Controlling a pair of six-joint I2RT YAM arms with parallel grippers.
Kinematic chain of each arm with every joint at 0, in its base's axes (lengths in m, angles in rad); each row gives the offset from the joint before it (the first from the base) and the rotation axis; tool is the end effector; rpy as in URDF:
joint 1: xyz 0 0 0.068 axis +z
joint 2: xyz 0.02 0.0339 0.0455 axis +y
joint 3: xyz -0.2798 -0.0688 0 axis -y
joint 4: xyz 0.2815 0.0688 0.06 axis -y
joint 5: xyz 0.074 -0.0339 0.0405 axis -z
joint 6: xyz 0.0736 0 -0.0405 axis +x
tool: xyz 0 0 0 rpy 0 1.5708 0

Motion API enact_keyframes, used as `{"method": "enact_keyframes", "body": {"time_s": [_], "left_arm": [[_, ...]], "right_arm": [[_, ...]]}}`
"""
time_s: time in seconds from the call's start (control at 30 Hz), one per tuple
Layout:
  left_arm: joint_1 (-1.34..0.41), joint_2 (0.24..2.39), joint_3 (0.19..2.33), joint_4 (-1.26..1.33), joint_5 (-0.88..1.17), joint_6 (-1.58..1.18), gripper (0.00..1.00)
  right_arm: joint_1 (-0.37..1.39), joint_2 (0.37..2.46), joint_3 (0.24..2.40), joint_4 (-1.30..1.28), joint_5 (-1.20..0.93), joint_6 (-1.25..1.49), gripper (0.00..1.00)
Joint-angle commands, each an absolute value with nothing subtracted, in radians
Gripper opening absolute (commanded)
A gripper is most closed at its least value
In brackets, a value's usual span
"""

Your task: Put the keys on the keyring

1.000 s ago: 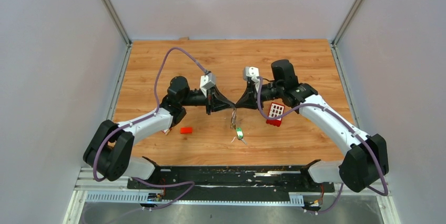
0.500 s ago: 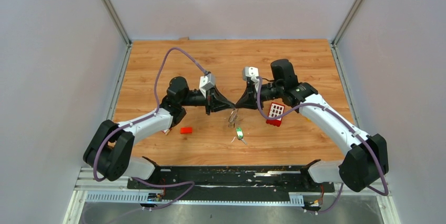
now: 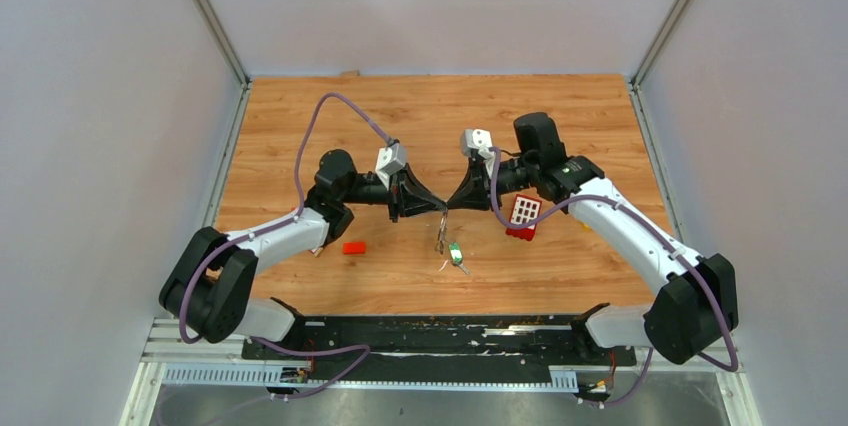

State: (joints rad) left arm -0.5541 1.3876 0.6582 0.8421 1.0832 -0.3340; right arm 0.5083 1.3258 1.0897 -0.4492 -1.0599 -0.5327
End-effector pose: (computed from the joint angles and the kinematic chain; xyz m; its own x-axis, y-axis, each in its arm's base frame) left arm 0.2436 -0.2272 0.2580 -0.2352 -0.0351 -0.9713 0.9695 -0.0794 -0.2319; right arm 0.2527 0.2143 0.3078 -0.0558 -0.3153 -0.9473 -0.9940 -0.0716 0.0824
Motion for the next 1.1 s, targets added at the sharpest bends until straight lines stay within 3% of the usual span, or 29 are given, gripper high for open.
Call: {"method": "enact_keyframes", "body": {"time_s": [0.0, 0.27, 0.53, 0.77, 1.07], "left_arm": [[-0.569, 1.374, 0.673, 0.964, 1.115, -0.35, 0.1], [-0.572, 1.376, 0.686, 0.919, 1.101, -0.324, 0.11], [-0.572, 1.372, 0.7, 0.831, 1.077, -0.27, 0.0], [-0.572, 1.357, 0.775, 0.513, 0.952, -0.083, 0.0], [-0.571, 1.36, 0.787, 0.471, 0.922, -0.06, 0.01]], "right_arm": [[0.515, 1.353, 1.121, -0.457, -1.067, -0.575, 0.0], [0.515, 1.352, 1.121, -0.462, -1.083, -0.574, 0.0], [0.514, 1.346, 1.124, -0.467, -1.096, -0.579, 0.0], [0.515, 1.329, 1.121, -0.472, -1.11, -0.589, 0.0], [0.515, 1.327, 1.117, -0.467, -1.11, -0.587, 0.0]]}}
